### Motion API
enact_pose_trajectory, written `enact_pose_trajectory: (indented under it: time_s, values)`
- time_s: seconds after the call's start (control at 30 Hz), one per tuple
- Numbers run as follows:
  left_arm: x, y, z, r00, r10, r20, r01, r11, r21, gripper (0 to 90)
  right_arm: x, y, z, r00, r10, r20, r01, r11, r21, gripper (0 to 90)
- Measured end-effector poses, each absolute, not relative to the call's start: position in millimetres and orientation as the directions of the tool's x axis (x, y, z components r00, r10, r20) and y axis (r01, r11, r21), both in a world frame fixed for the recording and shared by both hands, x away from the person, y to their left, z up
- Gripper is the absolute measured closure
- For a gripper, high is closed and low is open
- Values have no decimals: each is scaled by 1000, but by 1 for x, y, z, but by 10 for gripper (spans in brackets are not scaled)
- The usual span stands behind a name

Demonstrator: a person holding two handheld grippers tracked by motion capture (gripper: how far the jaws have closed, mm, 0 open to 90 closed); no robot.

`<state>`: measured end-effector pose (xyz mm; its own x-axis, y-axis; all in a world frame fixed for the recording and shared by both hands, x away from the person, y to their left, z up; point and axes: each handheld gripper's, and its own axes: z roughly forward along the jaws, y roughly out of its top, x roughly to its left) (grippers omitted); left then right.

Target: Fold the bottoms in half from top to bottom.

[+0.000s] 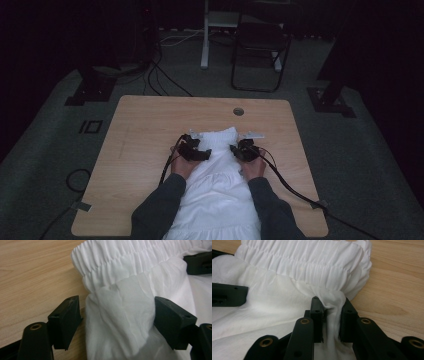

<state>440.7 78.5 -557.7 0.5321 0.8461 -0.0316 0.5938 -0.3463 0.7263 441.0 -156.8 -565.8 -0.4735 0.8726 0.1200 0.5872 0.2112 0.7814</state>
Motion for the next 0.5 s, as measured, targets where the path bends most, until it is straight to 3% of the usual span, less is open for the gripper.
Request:
enact_pose_trajectory:
  time_s: [0.23,0.33,0.5]
  values:
    - [436,73,-559,558,830,-7,574,-380,726,228,440,-154,-565,-473,876,98,582,227,781,746]
    - [432,72,-560,562,827,-11,570,-377,730,230,441,-149,-562,-464,885,28,580,280,765,619]
    - [430,68,-557,576,817,-5,572,-399,717,274,444,-150,-562,-446,893,51,595,254,763,516]
